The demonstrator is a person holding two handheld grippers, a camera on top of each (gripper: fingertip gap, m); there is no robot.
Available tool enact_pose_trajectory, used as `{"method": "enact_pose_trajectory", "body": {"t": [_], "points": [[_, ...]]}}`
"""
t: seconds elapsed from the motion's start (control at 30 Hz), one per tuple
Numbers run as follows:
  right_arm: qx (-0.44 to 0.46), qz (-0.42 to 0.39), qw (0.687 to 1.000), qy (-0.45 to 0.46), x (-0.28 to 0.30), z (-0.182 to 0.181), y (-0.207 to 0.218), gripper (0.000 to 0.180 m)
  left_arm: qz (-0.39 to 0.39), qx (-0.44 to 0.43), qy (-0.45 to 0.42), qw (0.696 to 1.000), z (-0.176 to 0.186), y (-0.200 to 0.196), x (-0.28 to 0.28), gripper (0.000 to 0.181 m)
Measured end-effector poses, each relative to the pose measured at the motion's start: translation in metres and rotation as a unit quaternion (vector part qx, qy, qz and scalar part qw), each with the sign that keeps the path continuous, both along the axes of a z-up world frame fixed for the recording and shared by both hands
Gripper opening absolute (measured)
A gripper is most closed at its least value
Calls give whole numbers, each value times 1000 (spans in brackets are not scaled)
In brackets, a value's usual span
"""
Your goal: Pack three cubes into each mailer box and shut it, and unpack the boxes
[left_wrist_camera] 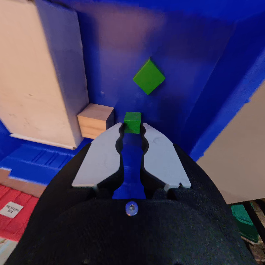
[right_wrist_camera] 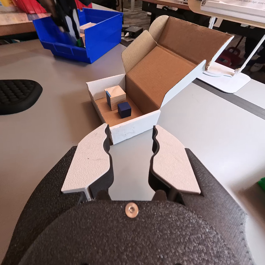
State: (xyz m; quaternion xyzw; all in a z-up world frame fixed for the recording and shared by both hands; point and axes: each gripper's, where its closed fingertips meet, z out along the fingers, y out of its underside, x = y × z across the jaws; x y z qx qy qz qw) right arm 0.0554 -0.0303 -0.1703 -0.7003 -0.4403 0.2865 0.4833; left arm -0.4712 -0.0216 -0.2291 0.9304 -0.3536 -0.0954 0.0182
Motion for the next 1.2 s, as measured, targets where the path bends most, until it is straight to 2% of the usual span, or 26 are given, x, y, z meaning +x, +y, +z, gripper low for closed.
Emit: {"method": "enact_pose_trajectory", "body": {"t": [0.03,0.13,0.27,0.4,0.57,0.73,0.97,1.2], "points": [[0,1,1000,0,0,0,0,57,-9,10,-1,1000,11,3,7,21],[1,3,1000,1,-1,0,0,57,-57,43,0,997,54,13,42,21],[2,8,1000,-1,-2,-1,-2,57,-152,75,-13,985,106,21,123,21],[4,8,1000,-2,-2,-1,-3,57,-257,82,-39,962,121,21,220,21],[6,2,1000,4,3,2,-2,57,-359,60,-74,928,98,16,329,21],[5,0,1000,10,5,4,0,57,-410,40,-99,906,65,14,404,21],[6,1,1000,13,8,5,0,57,-421,-3,-98,902,18,16,446,21],[8,1,1000,13,9,5,0,57,-427,-23,-81,900,-8,18,459,21]]}}
